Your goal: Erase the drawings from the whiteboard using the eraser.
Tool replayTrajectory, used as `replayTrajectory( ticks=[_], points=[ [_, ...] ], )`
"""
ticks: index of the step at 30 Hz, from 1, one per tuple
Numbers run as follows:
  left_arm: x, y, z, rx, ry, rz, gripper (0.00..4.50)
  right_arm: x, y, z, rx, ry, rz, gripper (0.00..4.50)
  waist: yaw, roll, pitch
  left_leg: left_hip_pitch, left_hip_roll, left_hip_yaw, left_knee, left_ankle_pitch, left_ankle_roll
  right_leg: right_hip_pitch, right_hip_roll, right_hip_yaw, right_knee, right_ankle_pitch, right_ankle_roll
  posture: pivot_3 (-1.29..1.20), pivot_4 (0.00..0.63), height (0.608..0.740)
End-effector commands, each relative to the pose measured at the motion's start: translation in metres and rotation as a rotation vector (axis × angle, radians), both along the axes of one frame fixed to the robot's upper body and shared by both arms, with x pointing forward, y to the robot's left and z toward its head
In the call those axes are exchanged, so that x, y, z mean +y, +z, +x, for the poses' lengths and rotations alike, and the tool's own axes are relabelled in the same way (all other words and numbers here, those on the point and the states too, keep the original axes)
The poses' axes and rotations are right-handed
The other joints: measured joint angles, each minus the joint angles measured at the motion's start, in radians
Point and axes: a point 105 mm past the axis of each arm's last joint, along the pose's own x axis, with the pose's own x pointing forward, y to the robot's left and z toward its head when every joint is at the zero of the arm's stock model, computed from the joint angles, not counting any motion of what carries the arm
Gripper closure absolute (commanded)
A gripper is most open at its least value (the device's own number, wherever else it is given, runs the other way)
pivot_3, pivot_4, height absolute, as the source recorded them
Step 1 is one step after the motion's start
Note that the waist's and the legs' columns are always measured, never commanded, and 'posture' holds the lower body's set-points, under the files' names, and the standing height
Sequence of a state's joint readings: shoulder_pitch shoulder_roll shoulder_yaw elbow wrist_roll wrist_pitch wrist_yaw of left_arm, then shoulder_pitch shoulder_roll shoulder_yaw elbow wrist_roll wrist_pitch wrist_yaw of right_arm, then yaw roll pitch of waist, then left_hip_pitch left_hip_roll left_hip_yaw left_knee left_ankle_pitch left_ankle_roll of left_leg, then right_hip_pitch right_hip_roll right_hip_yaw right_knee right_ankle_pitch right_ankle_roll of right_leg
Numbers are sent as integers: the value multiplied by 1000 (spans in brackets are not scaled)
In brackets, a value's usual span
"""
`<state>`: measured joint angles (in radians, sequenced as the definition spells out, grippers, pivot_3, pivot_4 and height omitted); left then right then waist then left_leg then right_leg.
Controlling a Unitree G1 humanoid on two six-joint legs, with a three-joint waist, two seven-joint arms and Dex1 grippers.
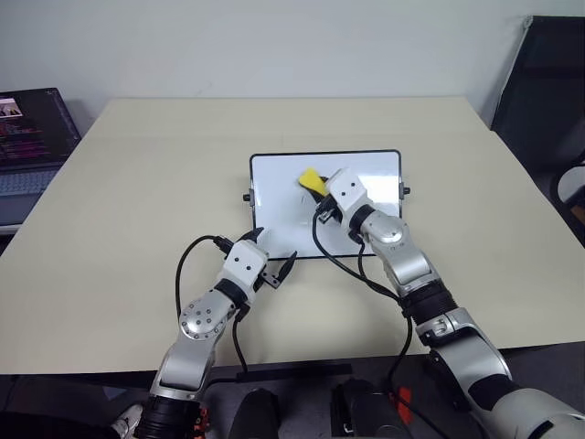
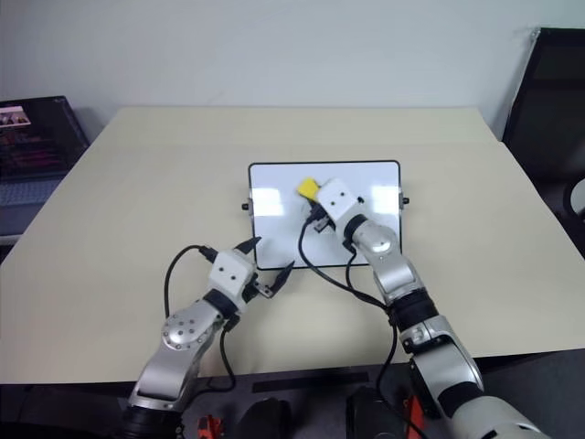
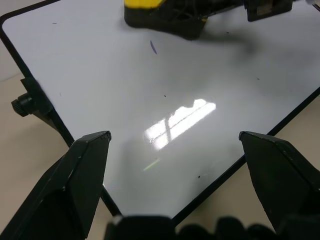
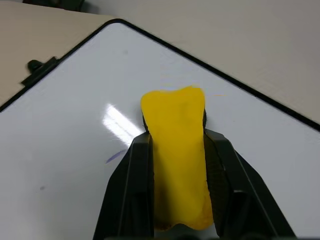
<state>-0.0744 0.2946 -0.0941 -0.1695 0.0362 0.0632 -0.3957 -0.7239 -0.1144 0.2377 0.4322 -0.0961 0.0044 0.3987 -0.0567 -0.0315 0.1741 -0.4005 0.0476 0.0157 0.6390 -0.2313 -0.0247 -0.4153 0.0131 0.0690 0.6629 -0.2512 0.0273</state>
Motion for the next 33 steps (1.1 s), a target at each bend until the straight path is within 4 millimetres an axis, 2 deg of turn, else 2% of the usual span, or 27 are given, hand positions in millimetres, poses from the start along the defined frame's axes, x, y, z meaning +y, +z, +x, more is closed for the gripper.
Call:
replayTrajectory(
  ticks=[1, 5, 8, 12, 18, 22, 24, 26, 28, 33],
  points=[
    [-2, 14, -1, -44, -9, -24, 0, 13, -7, -19, 38, 107, 12, 3464, 0, 0, 0, 0, 0, 0, 0, 0, 0, 0, 0, 0, 0, 0, 0, 0, 150, 740],
    [4, 15, 3, -38, 15, -49, 0, 16, -14, -31, 99, 155, 30, 3464, 0, 0, 0, 0, 0, 0, 0, 0, 0, 0, 0, 0, 0, 0, 0, 0, 150, 740],
    [1, 17, 3, -47, -12, -30, 0, 3, -8, -28, 93, 103, 59, 3464, 1, 0, 0, 0, 0, 0, 0, 0, 0, 0, 0, 0, 1, 0, 0, 0, 150, 740],
    [-14, 24, 3, -69, -96, -52, 0, -28, 13, -23, 78, -25, 176, 3464, 5, 0, 0, 0, 0, -1, 0, 0, 0, 0, 0, -1, 0, 0, 0, 0, 150, 740],
    [-37, 45, 11, -100, -247, -109, 0, -74, 37, -44, 44, -135, 209, 3464, 24, -1, 0, -2, -1, 0, 0, 0, 0, -1, 0, -1, -1, 0, 0, 0, 150, 740],
    [-55, 49, 3, -77, -481, -86, 0, -119, 42, -61, 80, -311, 265, 3464, 25, 0, 0, -2, -1, 0, 0, 0, 0, -2, 0, -1, -1, 0, 0, 0, 150, 740],
    [-57, 49, 2, -64, -531, -83, 0, -132, 41, -67, 98, -368, 261, 3464, 23, 0, 0, -2, -1, 0, -1, 0, 0, -2, 1, -1, -1, -1, 0, 0, 150, 740],
    [-62, 51, 1, -25, -627, -114, 0, -173, 26, -75, 177, -561, 293, 3464, 23, -1, 0, -2, -1, 1, -1, 0, 0, -3, 1, 1, 0, -1, 0, 0, 150, 740],
    [-67, 51, -3, 10, -721, -129, 0, -204, 9, -86, 245, -697, 288, 3464, 24, -1, 0, -2, -1, 0, 0, 0, 0, -3, 1, 0, 0, -1, 0, 0, 150, 740],
    [-77, 45, -4, 32, -844, -97, 0, -225, -19, -92, 397, -774, 298, 3464, 16, 0, 0, -2, -1, 3, 0, 0, 0, -4, 1, 2, 0, -1, 1, 0, 150, 740]
  ],
)
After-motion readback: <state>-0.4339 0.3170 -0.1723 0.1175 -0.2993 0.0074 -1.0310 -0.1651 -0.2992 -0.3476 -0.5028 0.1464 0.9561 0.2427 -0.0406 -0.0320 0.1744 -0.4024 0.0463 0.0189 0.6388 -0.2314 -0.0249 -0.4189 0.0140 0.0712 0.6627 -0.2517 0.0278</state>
